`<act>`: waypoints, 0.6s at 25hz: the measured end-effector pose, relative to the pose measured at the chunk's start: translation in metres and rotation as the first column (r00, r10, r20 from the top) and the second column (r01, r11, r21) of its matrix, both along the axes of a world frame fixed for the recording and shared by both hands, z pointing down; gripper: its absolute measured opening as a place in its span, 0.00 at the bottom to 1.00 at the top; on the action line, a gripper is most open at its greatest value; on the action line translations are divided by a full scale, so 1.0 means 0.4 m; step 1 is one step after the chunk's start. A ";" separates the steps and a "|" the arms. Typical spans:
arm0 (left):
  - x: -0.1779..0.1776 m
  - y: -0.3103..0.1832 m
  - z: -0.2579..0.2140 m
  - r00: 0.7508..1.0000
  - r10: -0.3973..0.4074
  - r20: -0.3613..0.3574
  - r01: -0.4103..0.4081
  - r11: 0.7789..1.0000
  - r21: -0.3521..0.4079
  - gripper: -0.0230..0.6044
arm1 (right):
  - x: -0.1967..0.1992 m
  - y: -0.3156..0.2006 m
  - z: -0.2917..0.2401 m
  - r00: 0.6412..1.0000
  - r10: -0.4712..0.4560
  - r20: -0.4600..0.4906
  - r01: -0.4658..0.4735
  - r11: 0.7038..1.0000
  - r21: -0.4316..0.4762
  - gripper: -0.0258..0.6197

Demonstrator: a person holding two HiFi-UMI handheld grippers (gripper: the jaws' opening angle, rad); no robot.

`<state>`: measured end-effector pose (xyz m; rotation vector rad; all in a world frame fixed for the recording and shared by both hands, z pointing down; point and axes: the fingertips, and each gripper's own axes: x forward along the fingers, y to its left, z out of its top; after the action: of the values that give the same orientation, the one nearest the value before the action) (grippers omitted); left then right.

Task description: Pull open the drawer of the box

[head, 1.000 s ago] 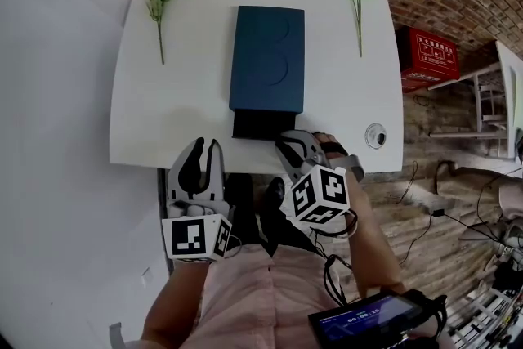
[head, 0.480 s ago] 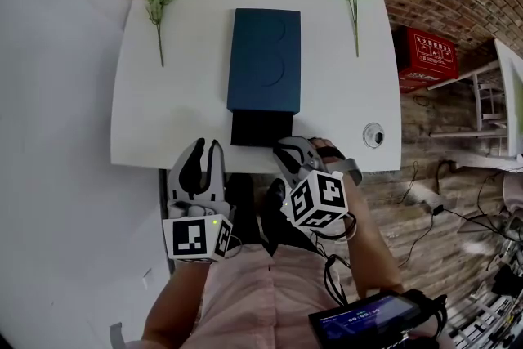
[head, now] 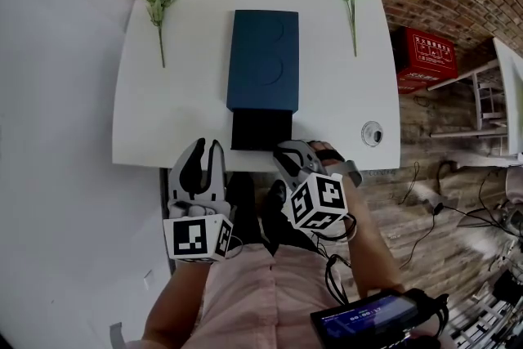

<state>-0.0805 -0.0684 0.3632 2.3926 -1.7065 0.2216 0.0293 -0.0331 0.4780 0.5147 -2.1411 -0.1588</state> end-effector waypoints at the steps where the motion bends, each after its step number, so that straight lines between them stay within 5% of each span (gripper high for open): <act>1: 0.001 0.001 -0.001 1.000 0.001 -0.001 -0.001 1.000 0.002 0.18 | 0.000 0.003 0.000 1.000 -0.002 0.000 0.002 1.000 -0.001 0.12; 15: 0.013 0.016 -0.006 1.000 0.011 -0.008 -0.011 1.000 0.015 0.18 | -0.006 0.041 0.001 1.000 -0.028 -0.001 0.028 0.999 -0.016 0.12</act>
<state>-0.0753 -0.0618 0.3608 2.4102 -1.6978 0.2008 0.0270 -0.0166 0.4783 0.4755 -2.1476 -0.1569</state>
